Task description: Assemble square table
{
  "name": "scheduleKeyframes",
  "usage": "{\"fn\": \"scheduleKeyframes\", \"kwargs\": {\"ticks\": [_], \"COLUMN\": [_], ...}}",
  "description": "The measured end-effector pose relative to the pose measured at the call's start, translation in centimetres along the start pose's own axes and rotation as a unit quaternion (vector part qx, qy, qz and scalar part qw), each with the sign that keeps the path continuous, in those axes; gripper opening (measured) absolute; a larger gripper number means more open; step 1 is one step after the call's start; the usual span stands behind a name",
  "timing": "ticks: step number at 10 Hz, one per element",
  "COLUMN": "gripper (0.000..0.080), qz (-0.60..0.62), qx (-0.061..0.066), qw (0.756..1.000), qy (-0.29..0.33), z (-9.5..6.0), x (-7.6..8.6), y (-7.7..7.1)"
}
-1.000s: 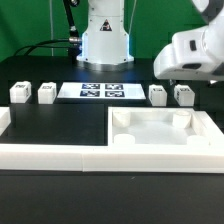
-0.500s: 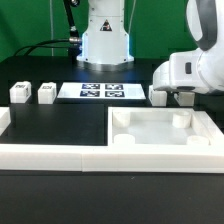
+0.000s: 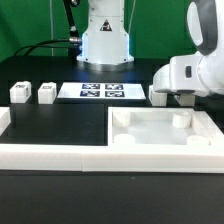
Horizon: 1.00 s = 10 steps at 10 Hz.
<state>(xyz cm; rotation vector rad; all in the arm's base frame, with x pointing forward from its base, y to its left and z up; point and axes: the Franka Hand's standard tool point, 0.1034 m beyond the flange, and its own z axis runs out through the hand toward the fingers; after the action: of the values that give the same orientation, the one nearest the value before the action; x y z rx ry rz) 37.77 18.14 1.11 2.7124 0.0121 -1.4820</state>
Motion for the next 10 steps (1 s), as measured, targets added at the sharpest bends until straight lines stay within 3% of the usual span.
{"fn": "scheduleKeyframes", "kwargs": {"ticks": [2, 8, 9, 10], "gripper": [0.029, 0.029, 0.029, 0.029], "qz": [0.0, 0.0, -0.008, -0.023], "qx": [0.0, 0.0, 0.001, 0.005], "qw": [1.0, 1.0, 1.0, 1.0], "qy": [-0.001, -0.001, -0.001, 0.006], "z": [0.0, 0.0, -0.2, -1.6], "x": [0.0, 0.0, 0.0, -0.5], "y": [0.0, 0.0, 0.2, 1.0]}}
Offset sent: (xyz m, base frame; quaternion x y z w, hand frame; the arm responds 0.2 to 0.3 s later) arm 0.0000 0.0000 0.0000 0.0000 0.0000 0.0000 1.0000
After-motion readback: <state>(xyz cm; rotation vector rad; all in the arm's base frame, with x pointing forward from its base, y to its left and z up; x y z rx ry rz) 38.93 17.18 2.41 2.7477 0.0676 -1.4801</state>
